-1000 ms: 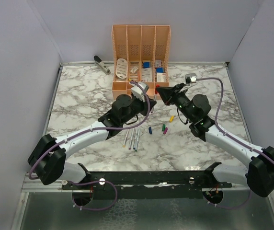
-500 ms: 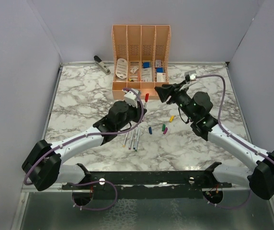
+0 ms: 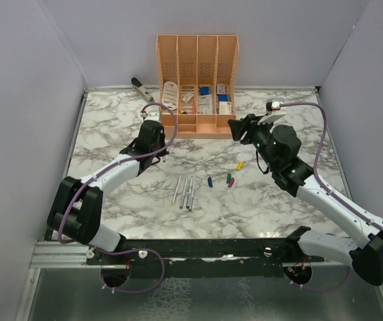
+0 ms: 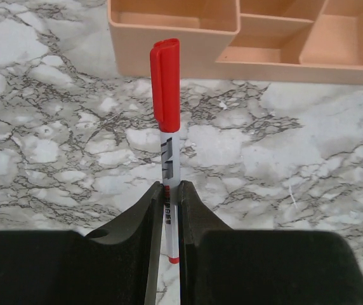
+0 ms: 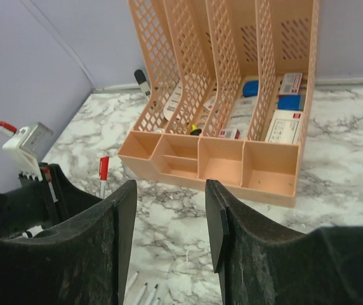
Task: Insert the pens into the pen caps
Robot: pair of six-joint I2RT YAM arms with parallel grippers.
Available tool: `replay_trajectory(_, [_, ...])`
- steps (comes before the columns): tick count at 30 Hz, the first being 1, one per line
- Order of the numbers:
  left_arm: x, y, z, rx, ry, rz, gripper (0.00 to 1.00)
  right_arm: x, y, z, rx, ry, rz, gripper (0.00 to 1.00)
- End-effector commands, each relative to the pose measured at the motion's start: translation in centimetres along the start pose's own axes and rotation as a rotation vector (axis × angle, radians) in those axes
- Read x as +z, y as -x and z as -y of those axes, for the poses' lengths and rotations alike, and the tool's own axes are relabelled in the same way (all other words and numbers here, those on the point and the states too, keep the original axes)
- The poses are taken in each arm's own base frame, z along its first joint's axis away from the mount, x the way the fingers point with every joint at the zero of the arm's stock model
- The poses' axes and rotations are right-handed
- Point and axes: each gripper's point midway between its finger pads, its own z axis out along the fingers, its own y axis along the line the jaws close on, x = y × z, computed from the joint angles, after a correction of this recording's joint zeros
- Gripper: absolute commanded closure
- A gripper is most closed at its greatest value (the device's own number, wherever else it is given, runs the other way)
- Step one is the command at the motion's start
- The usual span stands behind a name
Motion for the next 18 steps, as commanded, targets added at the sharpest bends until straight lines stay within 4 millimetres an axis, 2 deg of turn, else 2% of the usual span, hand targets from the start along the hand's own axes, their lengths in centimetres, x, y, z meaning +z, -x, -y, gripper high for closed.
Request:
replay_trajectory(1, [1.4, -2.6, -1.3, 0.029, 0.047, -0.182, 1.00, -0.5, -3.2, 1.9, 0.025, -0.095, -0.102, 0.54])
replay_trajectory(4, [2.3, -4.4, -1.6, 0.033, 0.056, -0.261, 1.00, -0.6, -3.9, 1.9, 0.032, -0.096, -0.123, 0.54])
replay_trajectory(13, [4.7, -6.6, -3.2, 0.078, 0.128, -0.381, 0.99, -1.0, -4.9, 2.2, 0.027, -0.103, -0.159, 0.54])
replay_trajectory(18, [5.6, -7.6, -3.9, 0.097, 0.164, -0.436, 0.87, -1.2, -5.1, 2.3, 0.028, -0.105, -0.165, 0.54])
